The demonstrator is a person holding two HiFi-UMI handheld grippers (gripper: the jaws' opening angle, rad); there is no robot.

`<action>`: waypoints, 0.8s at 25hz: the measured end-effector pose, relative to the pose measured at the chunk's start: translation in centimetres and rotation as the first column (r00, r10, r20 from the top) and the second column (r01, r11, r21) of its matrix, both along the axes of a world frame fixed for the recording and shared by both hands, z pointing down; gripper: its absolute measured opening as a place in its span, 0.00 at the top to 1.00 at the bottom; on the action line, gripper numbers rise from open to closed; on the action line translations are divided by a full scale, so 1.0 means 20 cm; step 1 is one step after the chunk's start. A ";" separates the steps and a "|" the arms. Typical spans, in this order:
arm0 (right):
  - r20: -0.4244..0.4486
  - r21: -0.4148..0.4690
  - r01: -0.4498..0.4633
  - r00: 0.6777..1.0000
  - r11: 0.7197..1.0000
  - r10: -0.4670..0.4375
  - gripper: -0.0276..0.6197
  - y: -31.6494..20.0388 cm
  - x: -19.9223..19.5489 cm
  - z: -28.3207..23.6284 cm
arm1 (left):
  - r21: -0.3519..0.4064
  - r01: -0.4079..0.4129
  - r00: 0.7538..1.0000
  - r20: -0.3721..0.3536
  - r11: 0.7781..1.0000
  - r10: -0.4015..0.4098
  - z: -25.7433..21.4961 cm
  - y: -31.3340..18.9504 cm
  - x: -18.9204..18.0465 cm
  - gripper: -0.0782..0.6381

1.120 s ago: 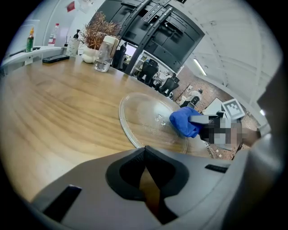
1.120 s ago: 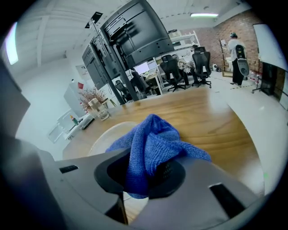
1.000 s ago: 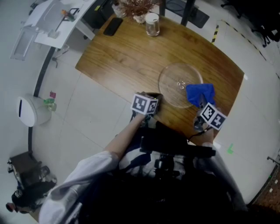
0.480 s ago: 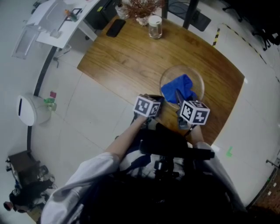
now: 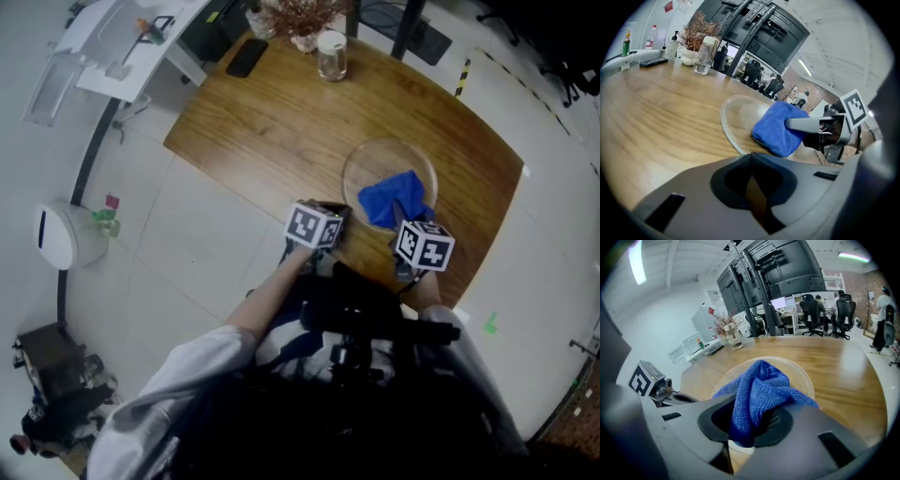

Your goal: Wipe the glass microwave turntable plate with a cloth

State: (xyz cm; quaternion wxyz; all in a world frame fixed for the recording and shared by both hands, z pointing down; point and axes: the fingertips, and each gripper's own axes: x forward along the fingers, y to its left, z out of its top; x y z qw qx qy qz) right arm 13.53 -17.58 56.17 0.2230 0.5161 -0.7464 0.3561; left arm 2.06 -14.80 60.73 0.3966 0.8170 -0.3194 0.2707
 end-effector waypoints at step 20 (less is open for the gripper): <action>0.125 0.022 -0.238 0.964 0.971 0.234 0.83 0.12 0.28 -0.16 | -0.015 0.002 1.000 -0.009 1.000 -0.002 0.00 -0.01 -0.01 0.90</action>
